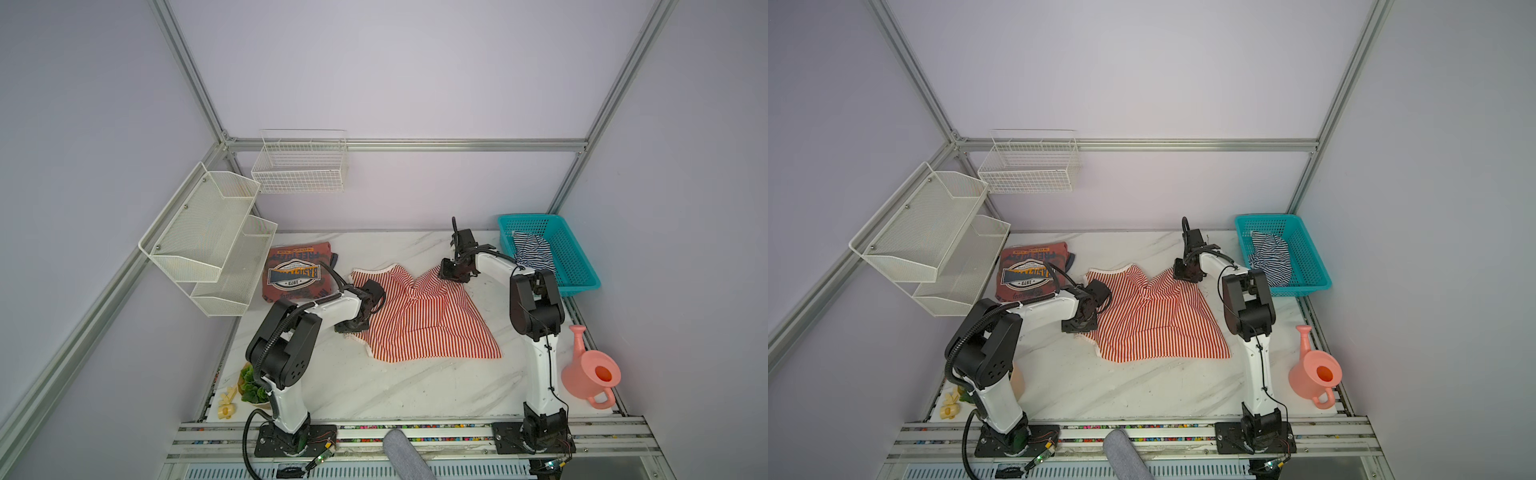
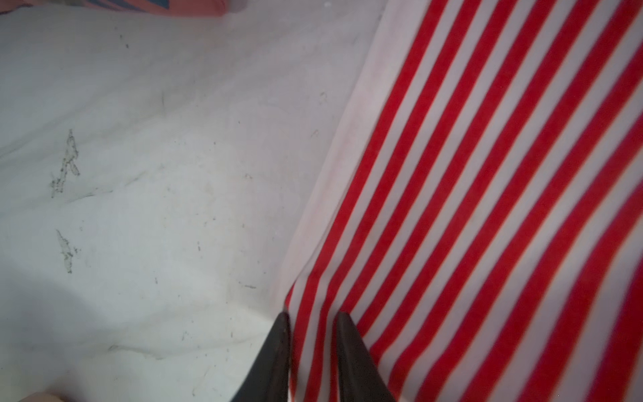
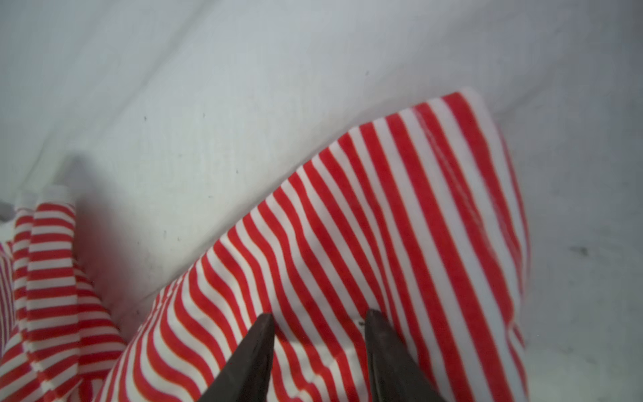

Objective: Fold and stack the tank tops

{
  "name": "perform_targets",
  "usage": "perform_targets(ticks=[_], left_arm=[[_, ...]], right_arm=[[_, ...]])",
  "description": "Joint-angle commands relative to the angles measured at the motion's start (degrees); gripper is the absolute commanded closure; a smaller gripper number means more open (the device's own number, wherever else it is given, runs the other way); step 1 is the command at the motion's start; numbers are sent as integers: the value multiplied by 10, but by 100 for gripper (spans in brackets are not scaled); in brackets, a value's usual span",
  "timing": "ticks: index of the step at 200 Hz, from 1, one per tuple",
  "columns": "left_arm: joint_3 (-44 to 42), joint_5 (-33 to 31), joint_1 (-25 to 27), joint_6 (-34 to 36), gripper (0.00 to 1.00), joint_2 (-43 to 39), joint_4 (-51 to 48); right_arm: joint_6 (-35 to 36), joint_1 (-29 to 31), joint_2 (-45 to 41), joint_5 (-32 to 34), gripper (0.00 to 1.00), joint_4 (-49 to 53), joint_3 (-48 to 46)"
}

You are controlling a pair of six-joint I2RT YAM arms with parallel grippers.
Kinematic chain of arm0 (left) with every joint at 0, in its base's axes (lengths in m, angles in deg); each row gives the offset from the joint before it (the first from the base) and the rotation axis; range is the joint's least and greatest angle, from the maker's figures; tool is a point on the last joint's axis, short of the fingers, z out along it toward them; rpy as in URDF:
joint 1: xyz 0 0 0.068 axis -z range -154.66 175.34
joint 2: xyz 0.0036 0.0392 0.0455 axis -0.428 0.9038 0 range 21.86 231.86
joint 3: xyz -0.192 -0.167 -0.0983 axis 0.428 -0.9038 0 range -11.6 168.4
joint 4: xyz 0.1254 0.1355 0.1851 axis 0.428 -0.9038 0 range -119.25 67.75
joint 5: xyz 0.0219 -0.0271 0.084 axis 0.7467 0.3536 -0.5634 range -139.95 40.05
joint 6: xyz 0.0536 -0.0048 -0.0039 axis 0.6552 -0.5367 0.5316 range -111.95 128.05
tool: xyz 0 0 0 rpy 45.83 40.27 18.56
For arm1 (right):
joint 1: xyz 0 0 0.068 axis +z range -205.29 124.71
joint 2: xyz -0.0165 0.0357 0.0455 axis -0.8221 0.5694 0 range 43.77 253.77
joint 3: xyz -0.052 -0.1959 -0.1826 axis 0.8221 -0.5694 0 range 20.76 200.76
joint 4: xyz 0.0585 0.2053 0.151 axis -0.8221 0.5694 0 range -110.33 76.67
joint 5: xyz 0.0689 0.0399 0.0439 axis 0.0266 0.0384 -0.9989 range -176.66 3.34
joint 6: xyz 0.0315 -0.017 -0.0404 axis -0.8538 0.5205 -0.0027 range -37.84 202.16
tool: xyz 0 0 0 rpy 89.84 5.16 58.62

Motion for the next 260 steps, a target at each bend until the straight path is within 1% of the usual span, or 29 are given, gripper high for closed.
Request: perform_targets(ticks=[1, 9, 26, 62, 94, 113, 130, 149, 178, 198, 216, 230, 239, 251, 260], left_arm=[[-29, -9, -8, -15, 74, -10, -45], [-31, -14, -10, -15, 74, -14, -49], [-36, -22, -21, -13, 74, -20, -53], [-41, -33, -45, -4, 74, -25, -53], [-25, -43, -54, 6, 74, -21, -54], [-3, -46, -55, 15, 74, -16, -54], [29, -48, -55, 24, 72, -14, -62], [71, -48, -55, 35, 66, -26, -70], [130, -40, -53, 58, 53, -62, -75], [166, -37, -49, 74, 50, -82, -81], [191, -14, -45, 87, 50, -90, -80], [210, 5, -38, 98, 50, -86, -73], [221, 16, -34, 106, 50, -78, -65], [242, 32, -31, 116, 51, -59, -53], [262, 44, -30, 121, 51, -38, -50]], right_arm=[[1, -12, 37, 6, 60, 16, 14], [-3, -20, 42, 11, 64, 19, 18], [-11, -39, 48, 29, 69, 26, 20], [-20, -69, 37, 57, 68, 26, 1], [-20, -74, 26, 78, 64, 27, -3], [-6, -74, 27, 60, 55, 25, 6], [13, -74, 18, 49, 50, 19, 7], [20, -74, -27, 42, 43, -5, -17], [18, -73, -125, 43, 39, -39, -75], [18, -73, -188, 44, 38, -43, -116], [19, -73, -235, 52, 37, -31, -157], [18, -72, -264, 58, 38, -20, -190], [14, -70, -282, 60, 41, -18, -218], [7, -66, -304, 61, 50, -20, -257], [1, -63, -320, 66, 63, -23, -285]])
